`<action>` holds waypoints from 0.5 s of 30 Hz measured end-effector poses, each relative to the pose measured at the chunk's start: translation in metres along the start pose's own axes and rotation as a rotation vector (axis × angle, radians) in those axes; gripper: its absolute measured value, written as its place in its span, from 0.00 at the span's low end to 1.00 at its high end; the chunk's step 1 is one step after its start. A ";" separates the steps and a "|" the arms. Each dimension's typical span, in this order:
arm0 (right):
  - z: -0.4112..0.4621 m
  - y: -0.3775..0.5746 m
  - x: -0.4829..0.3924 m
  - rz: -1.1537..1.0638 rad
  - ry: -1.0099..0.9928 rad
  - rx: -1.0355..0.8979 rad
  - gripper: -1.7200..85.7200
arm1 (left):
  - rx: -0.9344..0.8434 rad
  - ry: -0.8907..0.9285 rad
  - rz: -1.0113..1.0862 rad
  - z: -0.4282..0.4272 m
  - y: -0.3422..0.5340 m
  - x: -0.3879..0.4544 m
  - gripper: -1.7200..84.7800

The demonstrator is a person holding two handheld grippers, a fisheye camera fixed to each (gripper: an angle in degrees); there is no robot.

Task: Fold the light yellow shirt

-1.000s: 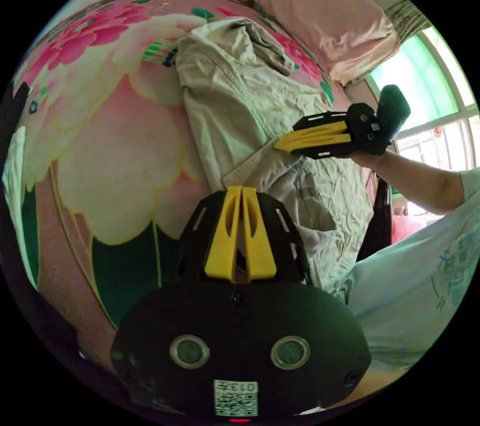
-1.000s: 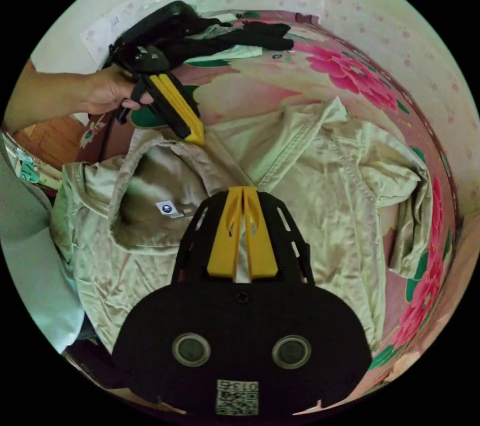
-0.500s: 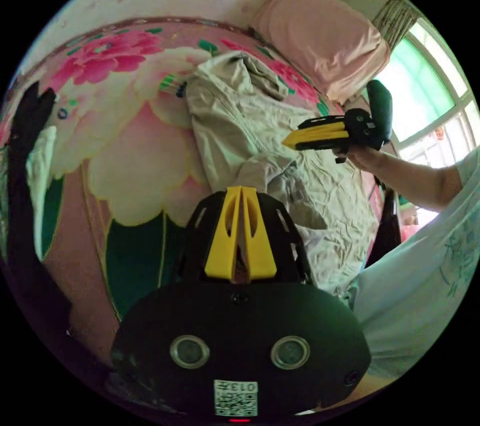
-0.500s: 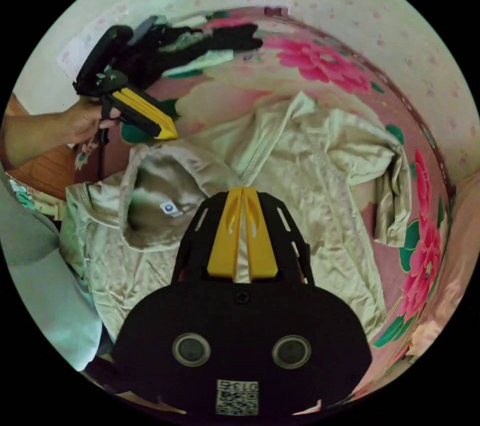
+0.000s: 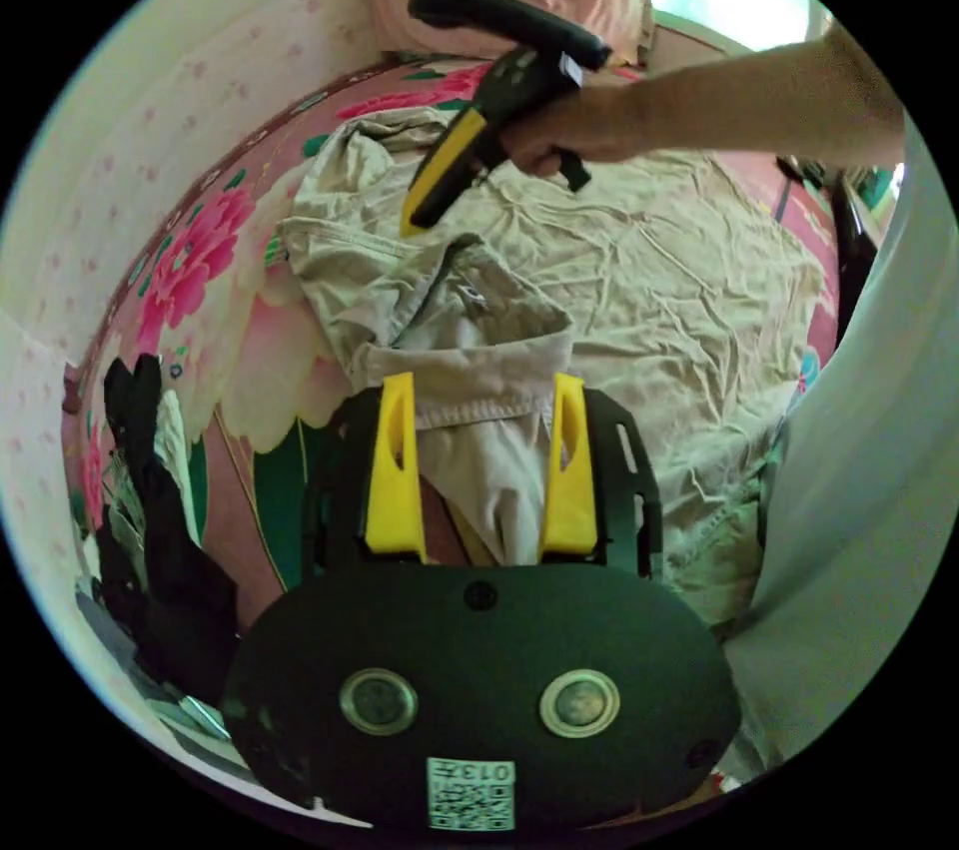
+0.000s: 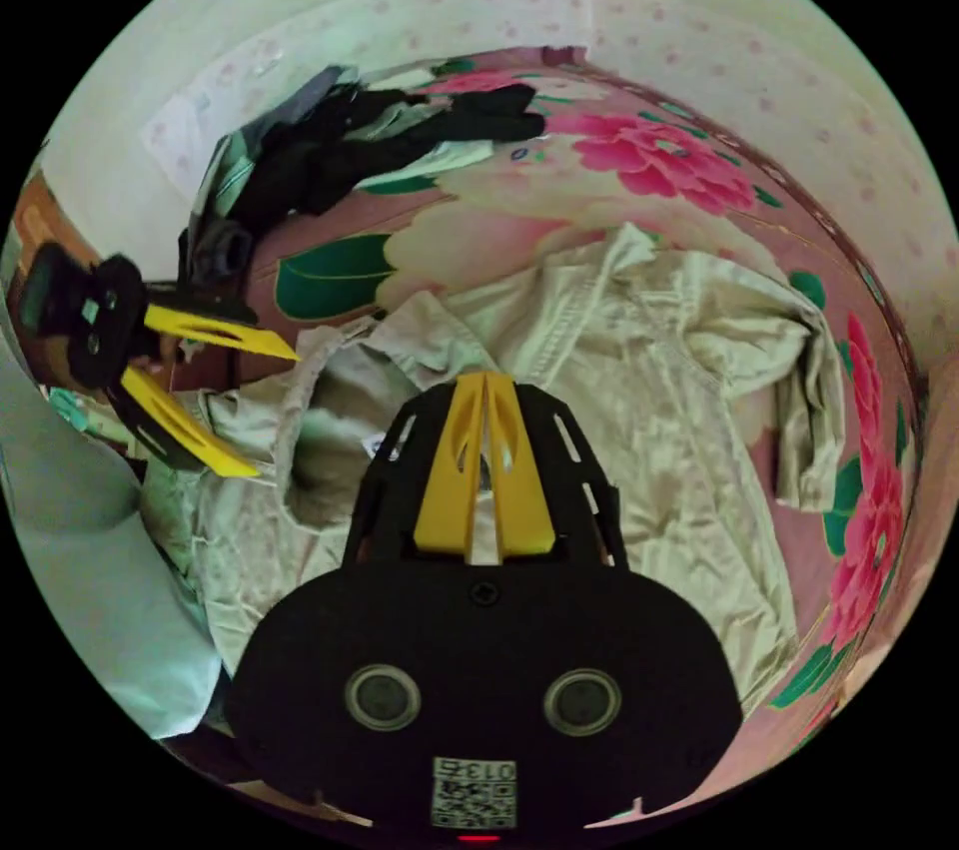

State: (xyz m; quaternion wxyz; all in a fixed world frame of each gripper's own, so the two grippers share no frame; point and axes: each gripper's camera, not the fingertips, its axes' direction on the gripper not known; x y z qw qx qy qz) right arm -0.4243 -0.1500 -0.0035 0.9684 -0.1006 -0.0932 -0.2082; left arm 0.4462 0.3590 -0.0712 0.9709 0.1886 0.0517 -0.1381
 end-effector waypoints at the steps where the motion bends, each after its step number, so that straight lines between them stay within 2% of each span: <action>1: -0.008 0.012 0.013 0.047 0.019 -0.007 0.03 | -0.027 0.014 0.048 0.005 -0.005 0.016 0.25; 5: -0.002 0.043 0.039 0.170 -0.045 -0.077 0.08 | -0.128 -0.078 0.072 0.032 -0.026 0.042 0.29; 10: 0.017 0.042 0.047 0.225 -0.114 -0.078 0.10 | -0.187 -0.052 -0.028 0.040 -0.035 0.030 0.29; 12: 0.012 0.040 0.051 0.232 -0.109 -0.078 0.10 | -0.183 -0.024 -0.073 0.030 -0.036 0.022 0.29; 15: -0.017 0.043 0.059 0.284 -0.113 0.042 0.11 | -0.094 0.051 -0.207 0.007 -0.032 -0.001 0.28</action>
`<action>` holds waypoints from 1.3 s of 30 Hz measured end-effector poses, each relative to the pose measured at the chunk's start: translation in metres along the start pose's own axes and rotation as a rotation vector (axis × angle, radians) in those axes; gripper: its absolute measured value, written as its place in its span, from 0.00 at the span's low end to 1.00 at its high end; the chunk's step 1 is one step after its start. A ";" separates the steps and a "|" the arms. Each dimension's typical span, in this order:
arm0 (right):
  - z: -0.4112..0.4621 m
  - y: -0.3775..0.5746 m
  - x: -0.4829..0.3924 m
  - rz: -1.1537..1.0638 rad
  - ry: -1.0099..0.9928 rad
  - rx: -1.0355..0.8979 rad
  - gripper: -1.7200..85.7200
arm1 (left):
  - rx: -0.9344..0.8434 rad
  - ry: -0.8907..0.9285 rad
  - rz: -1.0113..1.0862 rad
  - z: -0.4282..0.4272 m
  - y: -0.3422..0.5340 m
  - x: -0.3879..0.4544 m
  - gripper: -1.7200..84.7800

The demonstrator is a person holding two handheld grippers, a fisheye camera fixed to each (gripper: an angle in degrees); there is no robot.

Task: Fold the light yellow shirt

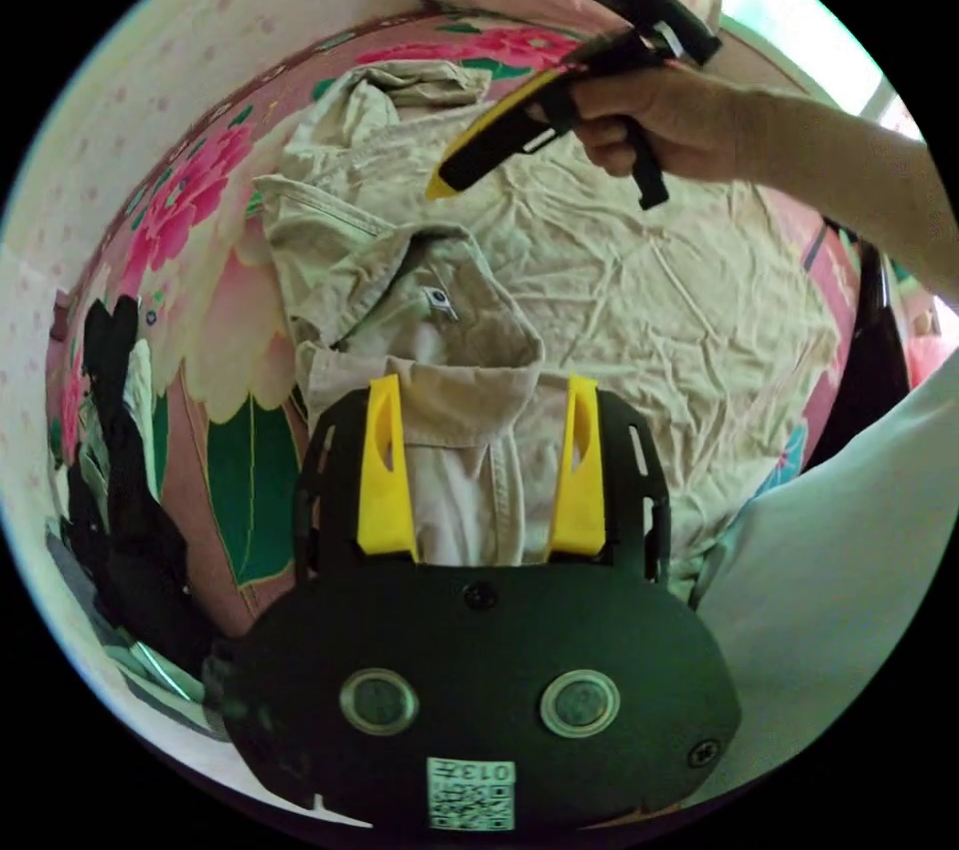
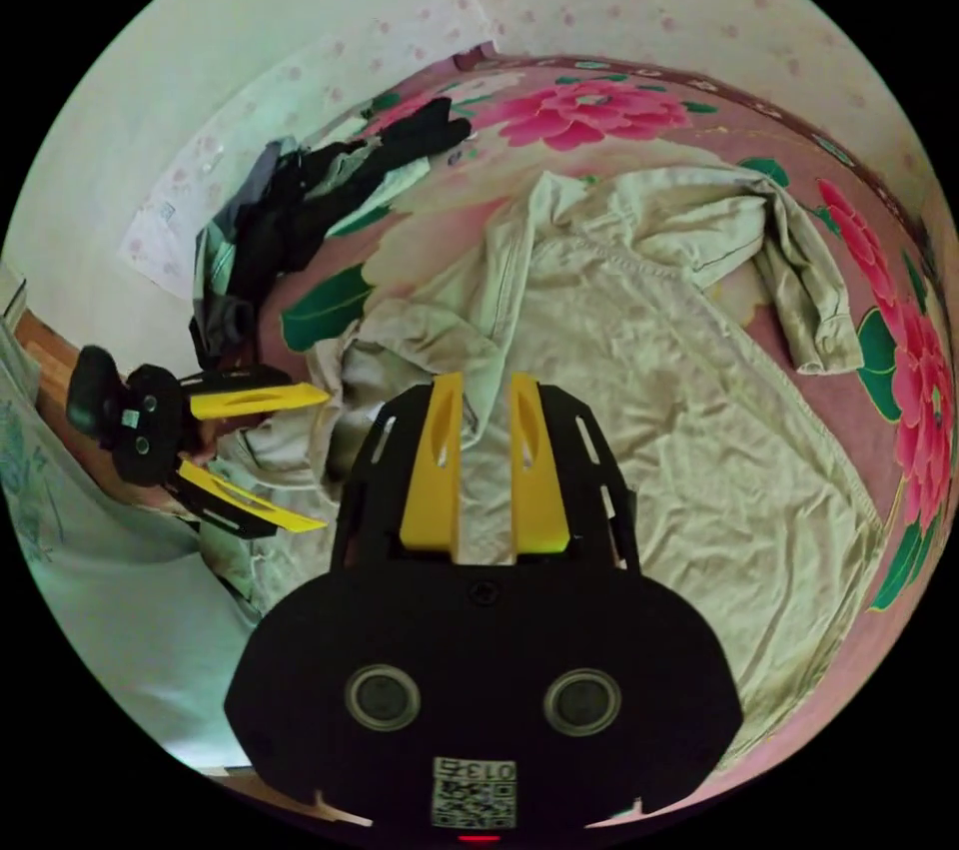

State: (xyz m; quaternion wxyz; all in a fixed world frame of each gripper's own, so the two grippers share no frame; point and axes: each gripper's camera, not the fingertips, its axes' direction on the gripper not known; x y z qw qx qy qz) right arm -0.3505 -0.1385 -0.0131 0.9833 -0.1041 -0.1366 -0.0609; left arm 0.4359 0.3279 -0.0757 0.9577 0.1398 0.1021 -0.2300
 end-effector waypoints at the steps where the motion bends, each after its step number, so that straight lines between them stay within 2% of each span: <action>1: 0.001 -0.002 -0.001 -0.015 0.011 -0.024 0.12 | -0.018 0.007 -0.005 0.006 -0.001 -0.006 0.28; 4: 0.030 -0.005 -0.005 -0.091 0.017 -0.144 0.12 | -0.110 0.033 0.048 0.029 -0.007 -0.011 0.29; 6: 0.047 -0.006 -0.004 -0.102 0.029 -0.194 0.11 | -0.134 -0.015 0.081 0.032 -0.006 -0.012 0.27; 9: 0.048 -0.011 0.005 -0.057 0.037 -0.192 0.07 | -0.099 -0.038 0.038 0.028 0.006 -0.038 0.19; 11: 0.037 -0.018 0.012 -0.016 -0.019 -0.176 0.06 | -0.070 0.060 -0.073 0.019 0.020 -0.080 0.11; 13: 0.024 -0.025 0.016 -0.006 -0.067 -0.149 0.05 | -0.014 0.182 -0.127 0.009 0.033 -0.115 0.09; 17: -0.017 -0.059 0.008 -0.075 -0.165 0.004 0.05 | 0.226 0.364 -0.246 -0.045 0.081 -0.194 0.09; 21: -0.029 -0.115 -0.015 -0.188 -0.248 0.086 0.04 | 0.381 0.427 -0.354 -0.081 0.130 -0.262 0.09; 24: -0.001 -0.172 -0.042 -0.251 -0.290 0.044 0.04 | 0.443 0.563 -0.529 -0.068 0.178 -0.327 0.09; 26: 0.049 -0.218 -0.065 -0.255 -0.287 -0.074 0.04 | 0.485 0.809 -0.715 -0.027 0.223 -0.379 0.09; 29: 0.117 -0.257 -0.087 -0.253 -0.364 -0.142 0.04 | 0.499 1.026 -0.926 0.035 0.281 -0.416 0.09; 32: 0.158 -0.279 -0.103 -0.254 -0.448 -0.226 0.03 | 0.538 1.104 -1.087 0.057 0.331 -0.424 0.09; 34: 0.147 -0.283 -0.106 -0.274 -0.478 -0.158 0.03 | 0.540 1.091 -1.098 0.053 0.351 -0.422 0.09; 36: 0.131 -0.280 -0.101 -0.285 -0.402 -0.106 0.02 | 0.530 0.982 -1.070 0.034 0.360 -0.420 0.08; 38: 0.116 -0.267 -0.089 -0.283 -0.214 -0.075 0.02 | 0.600 0.890 -0.866 -0.004 0.338 -0.415 0.06; 39: 0.115 -0.263 -0.087 -0.283 -0.186 -0.075 0.02 | 0.629 0.876 -0.797 -0.014 0.328 -0.412 0.05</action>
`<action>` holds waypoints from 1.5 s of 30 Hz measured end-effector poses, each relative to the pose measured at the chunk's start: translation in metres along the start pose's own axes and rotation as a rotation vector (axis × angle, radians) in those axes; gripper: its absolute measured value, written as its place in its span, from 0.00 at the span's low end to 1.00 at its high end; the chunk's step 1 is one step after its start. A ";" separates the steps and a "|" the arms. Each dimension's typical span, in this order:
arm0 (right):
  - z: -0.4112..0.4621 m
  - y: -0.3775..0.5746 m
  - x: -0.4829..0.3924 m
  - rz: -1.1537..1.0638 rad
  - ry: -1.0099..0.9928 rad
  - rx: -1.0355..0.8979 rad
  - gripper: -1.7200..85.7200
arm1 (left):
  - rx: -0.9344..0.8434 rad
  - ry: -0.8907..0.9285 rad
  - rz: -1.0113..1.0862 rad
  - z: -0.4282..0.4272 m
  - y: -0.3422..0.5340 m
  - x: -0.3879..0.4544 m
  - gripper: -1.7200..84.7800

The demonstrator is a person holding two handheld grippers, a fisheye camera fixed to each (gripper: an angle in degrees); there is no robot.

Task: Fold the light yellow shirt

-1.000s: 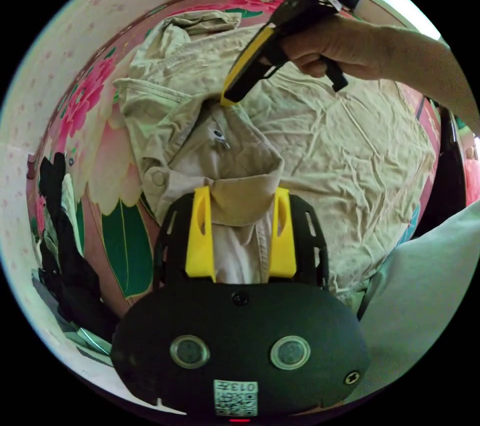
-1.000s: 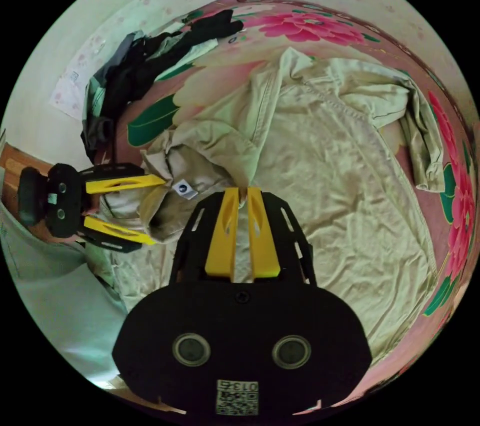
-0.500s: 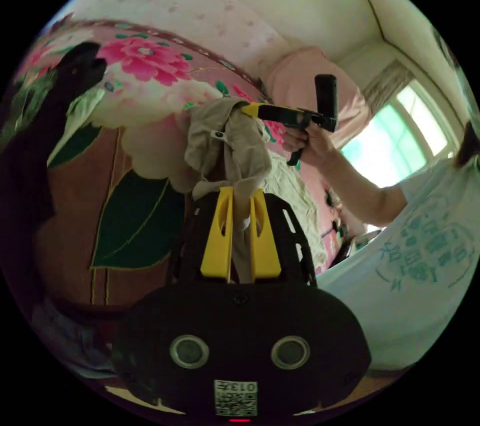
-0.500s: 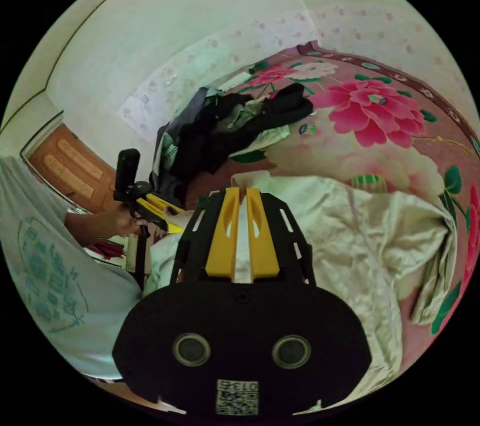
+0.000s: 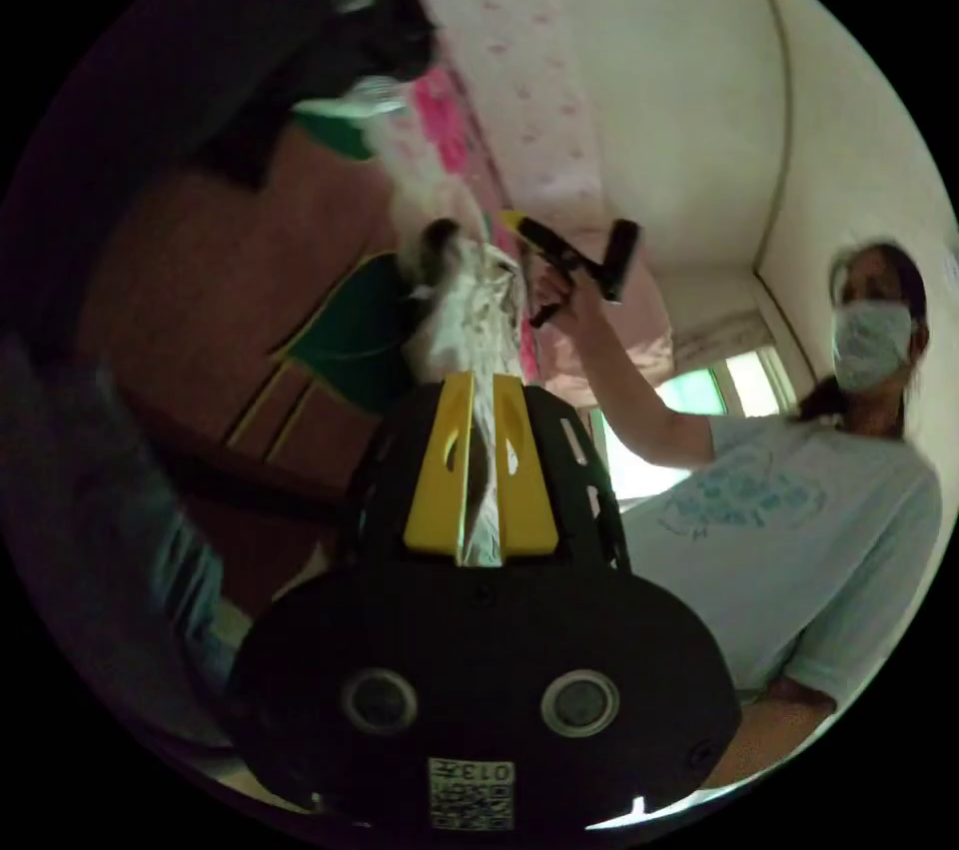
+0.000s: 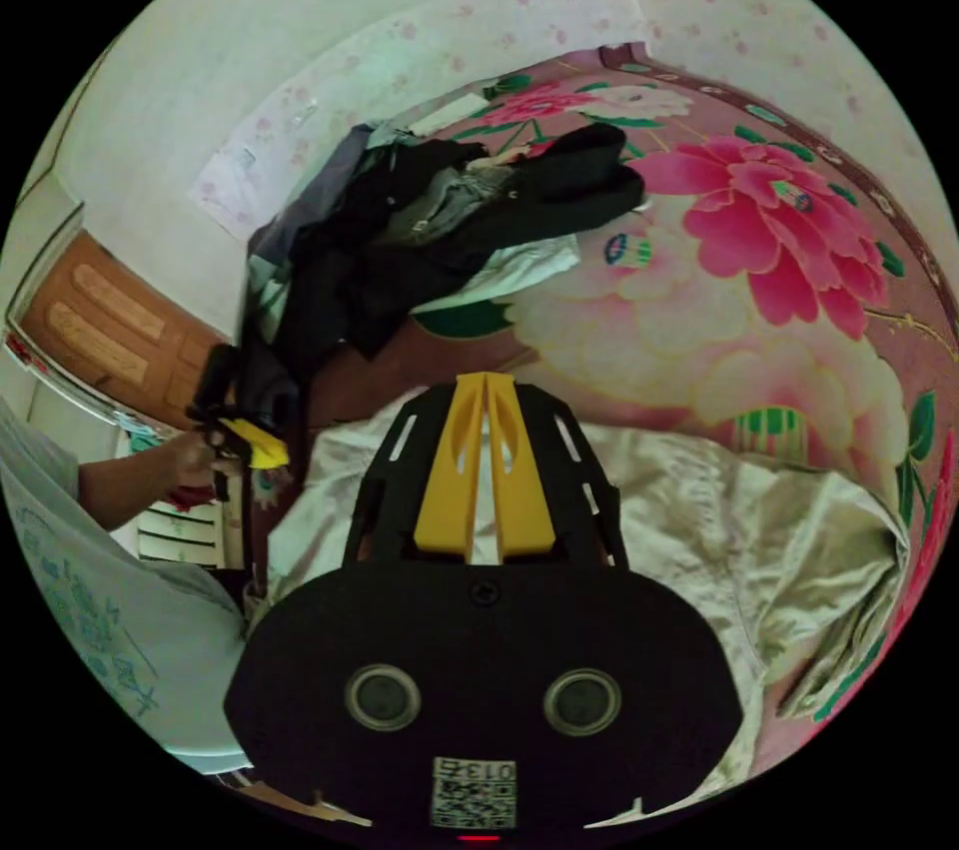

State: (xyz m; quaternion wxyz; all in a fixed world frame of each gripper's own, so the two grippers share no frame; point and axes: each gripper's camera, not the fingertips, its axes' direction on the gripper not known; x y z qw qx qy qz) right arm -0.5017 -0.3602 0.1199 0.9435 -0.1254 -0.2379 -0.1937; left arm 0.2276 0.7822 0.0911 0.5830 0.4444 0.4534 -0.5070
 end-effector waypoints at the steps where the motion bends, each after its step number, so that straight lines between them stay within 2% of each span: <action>1: 0.002 0.007 -0.001 -0.002 0.018 -0.013 0.02 | -0.016 0.021 0.122 0.013 -0.011 0.024 0.04; 4: 0.028 0.010 -0.025 -0.077 0.015 -0.051 0.02 | -0.129 -0.056 0.261 0.070 -0.036 0.053 0.02; 6: 0.058 0.004 -0.052 -0.172 0.012 -0.101 0.02 | -0.254 -0.248 0.235 0.106 -0.043 0.044 0.02; 7: 0.084 -0.001 -0.068 -0.222 0.056 -0.152 0.02 | -0.333 -0.428 0.192 0.123 -0.041 0.032 0.02; 8: 0.114 -0.004 -0.077 -0.261 0.110 -0.218 0.02 | -0.377 -0.511 0.182 0.131 -0.035 0.020 0.02; 9: 0.128 -0.004 -0.078 -0.267 0.132 -0.263 0.02 | -0.336 -0.481 0.190 0.128 -0.032 0.017 0.02; 10: 0.129 -0.007 -0.078 -0.259 0.114 -0.190 0.02 | -0.270 -0.430 0.137 0.122 -0.027 0.011 0.01; 11: 0.131 -0.012 -0.071 -0.214 0.058 -0.224 0.02 | -0.227 -0.417 0.100 0.119 -0.023 0.012 0.01; 13: 0.117 -0.020 -0.066 -0.136 -0.016 -0.239 0.02 | -0.215 -0.402 0.112 0.118 -0.018 0.024 0.01; 15: 0.079 -0.013 -0.081 -0.166 0.041 -0.106 0.02 | -0.179 -0.331 0.172 0.115 -0.011 0.048 0.01; 18: 0.023 0.030 -0.112 -0.199 0.141 0.009 0.02 | -0.268 -0.409 0.389 0.138 0.006 0.105 0.02; 21: 0.002 0.099 -0.143 -0.138 0.266 0.019 0.02 | -0.527 -0.653 0.440 0.193 0.032 0.115 0.02; 22: 0.004 0.127 -0.156 -0.093 0.339 -0.007 0.02 | -0.609 -0.835 0.410 0.206 0.044 0.103 0.02; 23: 0.009 0.156 -0.168 -0.057 0.417 -0.049 0.02 | -0.513 -0.803 0.420 0.198 0.050 0.104 0.02; 25: 0.015 0.193 -0.180 0.026 0.516 -0.126 0.02 | -0.450 -0.743 0.245 0.186 0.047 0.099 0.01; 26: 0.012 0.215 -0.186 0.094 0.533 -0.159 0.02 | -0.458 -0.775 0.233 0.185 0.045 0.111 0.01; 29: -0.016 0.265 -0.203 0.239 0.529 -0.184 0.02 | -0.449 -0.772 0.439 0.202 0.055 0.172 0.02; 33: -0.040 0.329 -0.236 0.344 0.584 -0.203 0.02 | -0.640 -0.748 0.662 0.276 0.098 0.227 0.02; 35: -0.032 0.368 -0.253 0.389 0.603 -0.263 0.02 | -0.772 -0.831 0.743 0.331 0.132 0.233 0.02; 36: -0.027 0.377 -0.257 0.395 0.602 -0.280 0.02 | -0.792 -0.864 0.734 0.342 0.139 0.229 0.02; 37: -0.013 0.394 -0.261 0.406 0.604 -0.338 0.02 | -0.733 -0.908 0.724 0.348 0.146 0.230 0.02; 39: -0.008 0.415 -0.274 0.406 0.674 -0.223 0.02 | -0.652 -0.903 0.734 0.346 0.152 0.233 0.02; 41: -0.003 0.429 -0.282 0.431 0.699 -0.143 0.02 | -0.657 -0.870 0.685 0.344 0.144 0.235 0.02; 43: -0.008 0.430 -0.277 0.446 0.651 -0.152 0.02 | -0.732 -0.884 0.558 0.345 0.126 0.239 0.02; 45: -0.019 0.428 -0.270 0.474 0.575 -0.223 0.02 | -0.648 -0.768 0.498 0.332 0.114 0.258 0.02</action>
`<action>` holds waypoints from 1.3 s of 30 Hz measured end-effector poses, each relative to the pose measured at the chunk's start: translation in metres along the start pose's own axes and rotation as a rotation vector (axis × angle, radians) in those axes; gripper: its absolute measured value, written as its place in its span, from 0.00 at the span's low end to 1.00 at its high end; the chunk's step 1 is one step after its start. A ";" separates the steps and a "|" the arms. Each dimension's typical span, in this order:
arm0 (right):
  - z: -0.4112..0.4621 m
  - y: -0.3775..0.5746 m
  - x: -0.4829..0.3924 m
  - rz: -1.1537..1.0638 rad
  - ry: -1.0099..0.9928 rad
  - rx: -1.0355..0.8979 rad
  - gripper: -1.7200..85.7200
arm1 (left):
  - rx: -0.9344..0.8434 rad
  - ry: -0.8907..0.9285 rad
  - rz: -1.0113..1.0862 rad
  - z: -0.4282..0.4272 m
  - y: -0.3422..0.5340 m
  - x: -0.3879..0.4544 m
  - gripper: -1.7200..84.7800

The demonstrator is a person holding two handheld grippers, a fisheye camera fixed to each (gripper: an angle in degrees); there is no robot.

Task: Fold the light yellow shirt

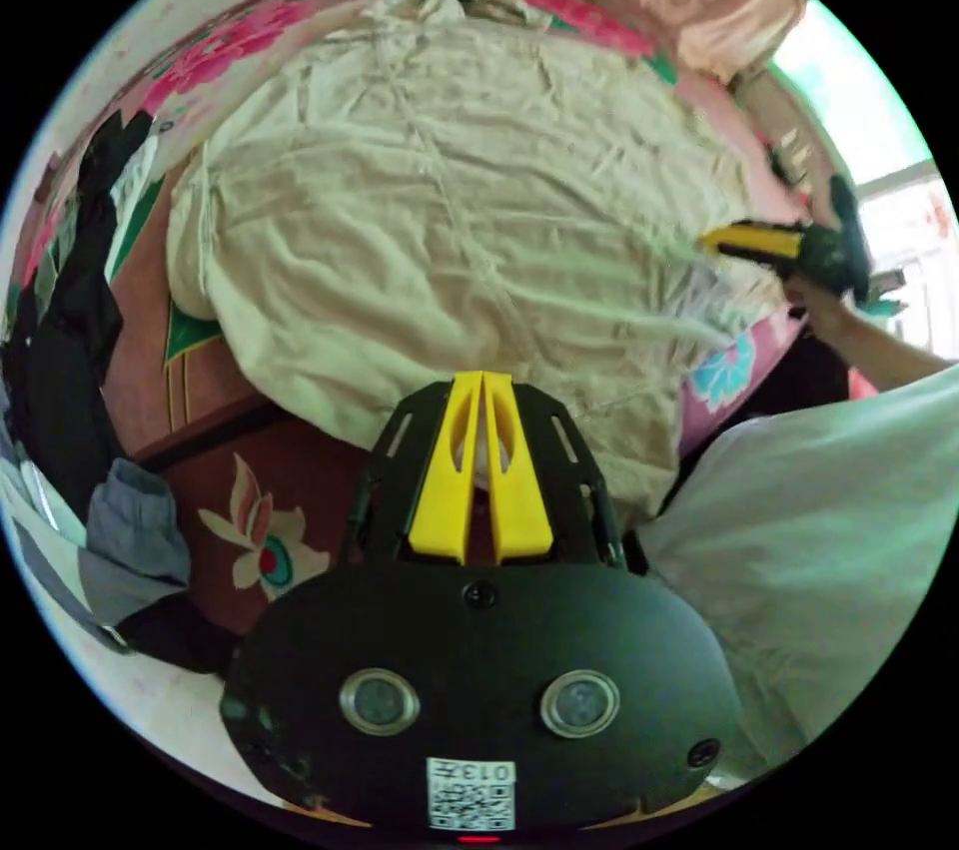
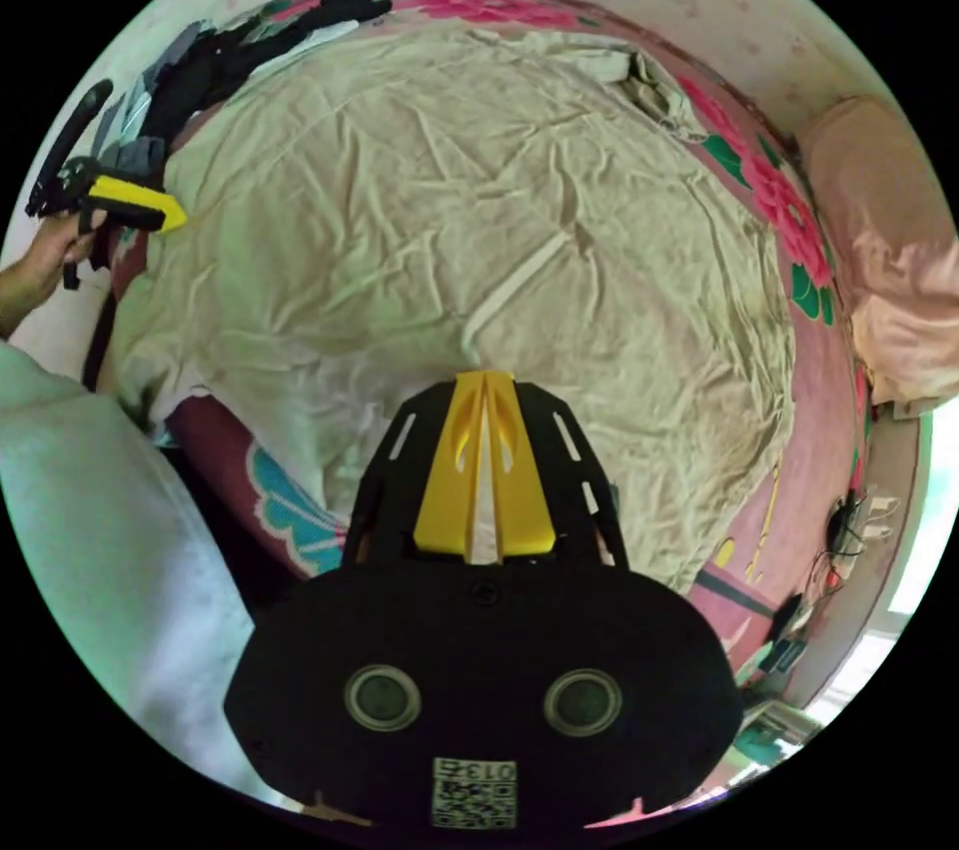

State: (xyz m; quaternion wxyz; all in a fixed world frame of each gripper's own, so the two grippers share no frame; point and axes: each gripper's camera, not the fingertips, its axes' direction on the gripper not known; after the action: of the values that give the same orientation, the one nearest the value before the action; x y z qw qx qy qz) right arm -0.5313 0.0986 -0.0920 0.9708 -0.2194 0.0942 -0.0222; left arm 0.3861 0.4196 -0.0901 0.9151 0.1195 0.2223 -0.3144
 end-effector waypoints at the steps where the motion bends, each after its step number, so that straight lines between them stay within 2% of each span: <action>1: -0.012 0.007 0.008 0.028 -0.069 0.057 0.02 | 0.098 0.057 0.003 -0.016 0.002 0.008 0.02; 3: -0.026 0.025 0.015 0.058 -0.141 0.150 0.02 | 0.073 0.101 0.057 -0.015 -0.003 0.031 0.02; 4: -0.026 0.033 0.011 0.027 -0.155 0.155 0.02 | -0.019 0.095 0.107 0.002 -0.007 0.049 0.02; 5: -0.018 0.040 0.003 -0.019 -0.153 0.144 0.02 | -0.123 0.043 0.147 0.024 -0.008 0.065 0.02; 7: 0.009 0.049 -0.009 -0.094 -0.123 0.036 0.02 | -0.192 -0.064 0.158 0.047 -0.001 0.076 0.02; 8: 0.008 0.063 -0.010 -0.097 -0.103 0.144 0.02 | -0.148 -0.041 0.096 0.041 0.004 0.071 0.02; 11: 0.007 0.078 0.001 -0.072 -0.126 0.101 0.02 | -0.164 0.005 -0.053 0.029 0.009 0.055 0.02; 15: -0.003 0.096 0.016 -0.056 -0.148 0.042 0.02 | -0.132 -0.043 -0.023 -0.002 0.015 0.066 0.02; 18: -0.030 0.114 0.024 -0.023 -0.114 0.184 0.02 | -0.016 -0.011 -0.024 -0.029 0.023 0.077 0.02; 19: -0.029 0.119 0.023 -0.014 -0.061 0.180 0.02 | -0.022 -0.010 0.006 -0.025 0.023 0.084 0.02; 21: 0.000 0.124 0.023 -0.013 -0.063 0.023 0.02 | -0.116 -0.038 0.052 0.000 0.021 0.091 0.02; 22: 0.005 0.136 0.026 0.028 -0.071 0.075 0.02 | -0.199 -0.059 0.065 0.020 0.023 0.092 0.02; 24: 0.010 0.152 0.029 0.050 -0.067 0.124 0.02 | -0.163 -0.025 0.032 0.016 0.024 0.085 0.02; 27: 0.013 0.154 0.031 0.002 -0.023 0.050 0.02 | -0.235 -0.051 0.000 0.011 0.030 0.078 0.02; 29: 0.008 0.156 0.041 0.048 -0.034 0.004 0.02 | -0.142 -0.090 -0.007 -0.007 0.054 0.077 0.03; 34: -0.022 0.167 0.043 0.083 -0.125 0.154 0.02 | -0.071 -0.059 -0.013 -0.005 0.086 0.068 0.12; 39: -0.016 0.156 0.015 -0.025 -0.112 0.182 0.02 | -0.099 -0.179 0.106 -0.008 0.083 0.079 0.12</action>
State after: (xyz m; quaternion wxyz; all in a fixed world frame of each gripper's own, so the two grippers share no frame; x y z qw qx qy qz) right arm -0.5191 0.2308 -0.1761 0.9902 -0.1322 0.0345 -0.0304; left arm 0.4911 0.4453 -0.1290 0.9514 0.0571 0.1483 -0.2638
